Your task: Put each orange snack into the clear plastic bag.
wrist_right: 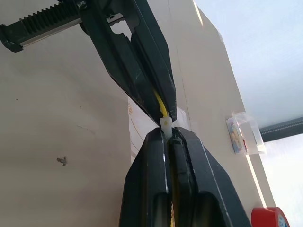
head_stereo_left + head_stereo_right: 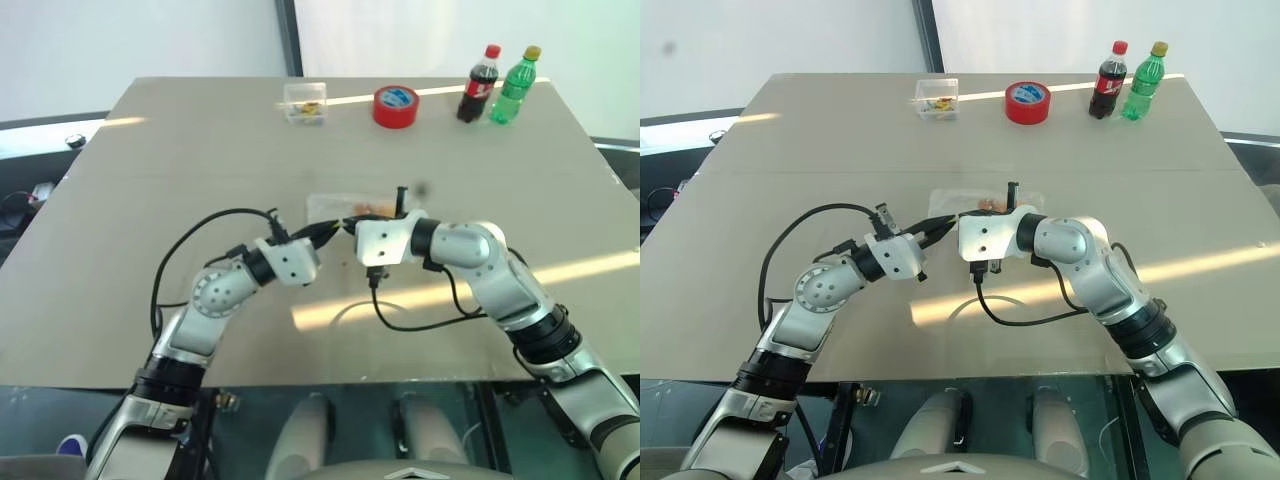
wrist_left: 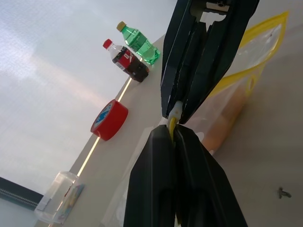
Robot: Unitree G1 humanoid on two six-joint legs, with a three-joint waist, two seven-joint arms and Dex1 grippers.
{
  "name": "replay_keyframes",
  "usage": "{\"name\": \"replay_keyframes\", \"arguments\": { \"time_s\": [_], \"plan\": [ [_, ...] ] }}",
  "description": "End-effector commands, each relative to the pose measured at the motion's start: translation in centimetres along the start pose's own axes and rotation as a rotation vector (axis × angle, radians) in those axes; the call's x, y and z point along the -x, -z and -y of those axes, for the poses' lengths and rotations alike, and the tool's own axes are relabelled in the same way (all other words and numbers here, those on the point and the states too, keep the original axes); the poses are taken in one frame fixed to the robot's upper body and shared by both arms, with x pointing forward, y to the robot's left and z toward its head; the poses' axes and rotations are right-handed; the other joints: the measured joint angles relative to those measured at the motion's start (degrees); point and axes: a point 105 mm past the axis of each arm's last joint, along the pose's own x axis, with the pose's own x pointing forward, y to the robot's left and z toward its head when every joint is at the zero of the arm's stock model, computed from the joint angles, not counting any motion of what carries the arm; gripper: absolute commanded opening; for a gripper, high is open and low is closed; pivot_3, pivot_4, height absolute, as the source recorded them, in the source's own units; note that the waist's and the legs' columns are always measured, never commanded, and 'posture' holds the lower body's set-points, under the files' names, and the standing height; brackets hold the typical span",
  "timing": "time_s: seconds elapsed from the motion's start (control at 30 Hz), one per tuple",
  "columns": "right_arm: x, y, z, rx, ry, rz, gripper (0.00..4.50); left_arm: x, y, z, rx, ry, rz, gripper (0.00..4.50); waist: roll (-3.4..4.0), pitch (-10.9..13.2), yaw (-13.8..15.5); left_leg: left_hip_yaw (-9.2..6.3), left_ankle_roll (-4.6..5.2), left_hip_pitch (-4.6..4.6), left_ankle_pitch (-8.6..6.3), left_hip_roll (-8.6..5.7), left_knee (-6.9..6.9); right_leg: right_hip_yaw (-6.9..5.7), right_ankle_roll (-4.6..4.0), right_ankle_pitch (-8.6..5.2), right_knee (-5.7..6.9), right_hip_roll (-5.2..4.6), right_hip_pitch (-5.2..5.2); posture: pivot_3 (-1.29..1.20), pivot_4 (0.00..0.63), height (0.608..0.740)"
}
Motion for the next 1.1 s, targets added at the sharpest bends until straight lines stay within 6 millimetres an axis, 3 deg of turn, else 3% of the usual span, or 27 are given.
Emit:
{"name": "replay_keyframes", "arguments": {
  "time_s": [0.03,0.43,0.77,0.9,1.1],
  "plan": [
    [0.8,0.2,1.1,0.026,0.043,-0.025,0.03,0.0,-0.7,-1.5,-0.027,-0.055,0.021,0.0,0.0,0.0,0.0,0.0,0.0,0.0,0.0,0.0,0.0,0.0,0.0,0.0,0.0,0.0,0.0,0.0,0.15,0.74],
    [2.5,2.9,0.5,-0.027,0.07,-0.14,0.03,0.1,-0.5,-2.1,-0.016,-0.073,0.013,0.0,0.0,0.0,0.0,0.0,0.0,-0.01,0.0,0.0,0.0,0.0,0.0,0.0,0.0,0.0,0.0,0.0,0.15,0.74],
    [2.6,2.5,0.0,-0.09,0.039,-0.117,0.03,0.1,-0.4,-2.2,-0.017,-0.072,0.015,0.0,0.0,0.0,0.0,0.0,0.0,0.0,0.0,0.0,0.0,0.0,0.0,0.0,0.0,0.0,0.0,0.0,0.15,0.74],
    [3.4,4.2,0.3,-0.073,0.079,-0.189,1.39,0.4,0.0,-2.4,-0.005,-0.086,-0.002,0.0,0.0,0.0,0.1,0.0,0.0,0.0,0.0,0.01,0.0,0.0,0.0,0.0,0.0,0.0,0.0,0.0,0.15,0.74],
    [6.3,6.8,0.3,-0.091,0.119,-0.303,1.39,1.4,1.3,-4.0,0.055,-0.168,-0.041,0.0,0.0,0.0,0.3,0.0,0.0,-0.02,0.0,0.0,0.0,0.0,0.0,0.0,-0.02,-0.02,0.0,0.0,0.15,0.74]
  ]
}}
